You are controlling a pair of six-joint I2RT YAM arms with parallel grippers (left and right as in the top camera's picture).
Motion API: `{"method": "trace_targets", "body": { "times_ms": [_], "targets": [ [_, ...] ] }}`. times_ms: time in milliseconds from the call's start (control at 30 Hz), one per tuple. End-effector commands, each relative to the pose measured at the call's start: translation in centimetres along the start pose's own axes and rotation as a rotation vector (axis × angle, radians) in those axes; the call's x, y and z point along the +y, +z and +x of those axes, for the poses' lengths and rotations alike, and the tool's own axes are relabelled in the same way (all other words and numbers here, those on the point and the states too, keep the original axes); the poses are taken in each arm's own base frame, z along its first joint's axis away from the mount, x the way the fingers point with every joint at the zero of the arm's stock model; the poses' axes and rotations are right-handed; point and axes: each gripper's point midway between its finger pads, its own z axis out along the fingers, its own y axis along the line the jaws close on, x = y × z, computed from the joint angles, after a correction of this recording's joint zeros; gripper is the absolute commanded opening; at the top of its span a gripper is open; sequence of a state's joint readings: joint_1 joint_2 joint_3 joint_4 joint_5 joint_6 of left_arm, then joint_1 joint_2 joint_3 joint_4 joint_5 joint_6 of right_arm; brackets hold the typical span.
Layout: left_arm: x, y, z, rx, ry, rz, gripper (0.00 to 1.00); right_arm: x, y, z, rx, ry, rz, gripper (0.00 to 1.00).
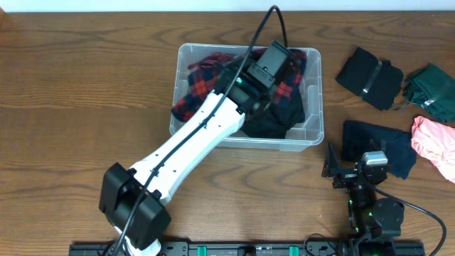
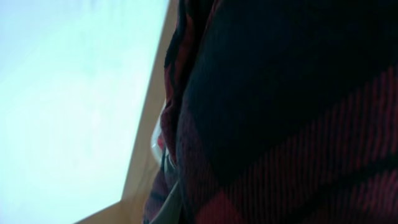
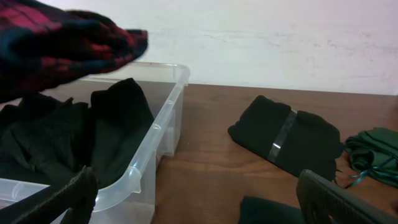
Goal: Pack container
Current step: 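Lift the plaid shirt and carry it over the bin, then lower the plaid shirt into the bin and release it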
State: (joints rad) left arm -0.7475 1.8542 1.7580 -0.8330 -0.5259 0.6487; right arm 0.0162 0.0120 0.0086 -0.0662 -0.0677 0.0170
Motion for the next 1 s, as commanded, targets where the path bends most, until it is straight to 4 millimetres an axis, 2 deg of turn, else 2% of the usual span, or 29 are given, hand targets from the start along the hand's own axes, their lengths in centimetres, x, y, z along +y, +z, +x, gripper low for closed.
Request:
{"method": "trace_targets", "body": {
  "times_ms": [0,67,100,167,333,500,600,700,833,900,967],
  "targets": [
    [-2.0,-1.4,-2.3,-0.086,-0.026,0.068,0.33,0.0,0.0,0.1,0.000,-0.011,0.002,0.99],
    [-2.8,-1.9,-2.9,-0.101,-0.048,0.083,0.56,0.0,0.0,0.1,0.000,-0.011,0.002,0.99],
    [-3.1,-2.1,-3.2,-0.107,-0.059,0.086,0.61,0.0,0.0,0.1,0.000,-0.011,0.002,0.99],
    [-3.5,-2.4,-3.5,-0.112,-0.100,0.092,0.65,0.0,0.0,0.1,0.000,-0.011,0.002,0.99],
    [-3.3,-2.3,-3.3,-0.103,-0.202,0.097,0.67,0.0,0.0,0.1,0.000,-0.011,0.002,0.99],
    [-1.4,-1.8,-2.8,-0.106,-0.298,0.083,0.68,0.0,0.0,0.1,0.000,-0.011,0.002,0.99],
    [-1.0,-0.8,-2.6,-0.125,-0.342,0.148,0.69,0.0,0.0,0.1,0.000,-0.011,0.002,0.99],
    [-0.5,0.7,-2.5,-0.160,-0.398,0.240,0.68,0.0,0.0,0.1,0.000,-0.011,0.002,0.99],
    [0.1,3.6,-2.0,-0.179,-0.492,0.331,0.64,0.0,0.0,0.1,0.000,-0.011,0.002,0.99],
    [-0.8,5.3,-1.8,-0.168,-0.504,0.383,0.63,0.0,0.0,0.1,0.000,-0.011,0.002,0.99],
    [-2.5,6.9,-1.8,-0.143,-0.502,0.442,0.63,0.0,0.0,0.1,0.000,-0.011,0.002,0.99]
  ]
}}
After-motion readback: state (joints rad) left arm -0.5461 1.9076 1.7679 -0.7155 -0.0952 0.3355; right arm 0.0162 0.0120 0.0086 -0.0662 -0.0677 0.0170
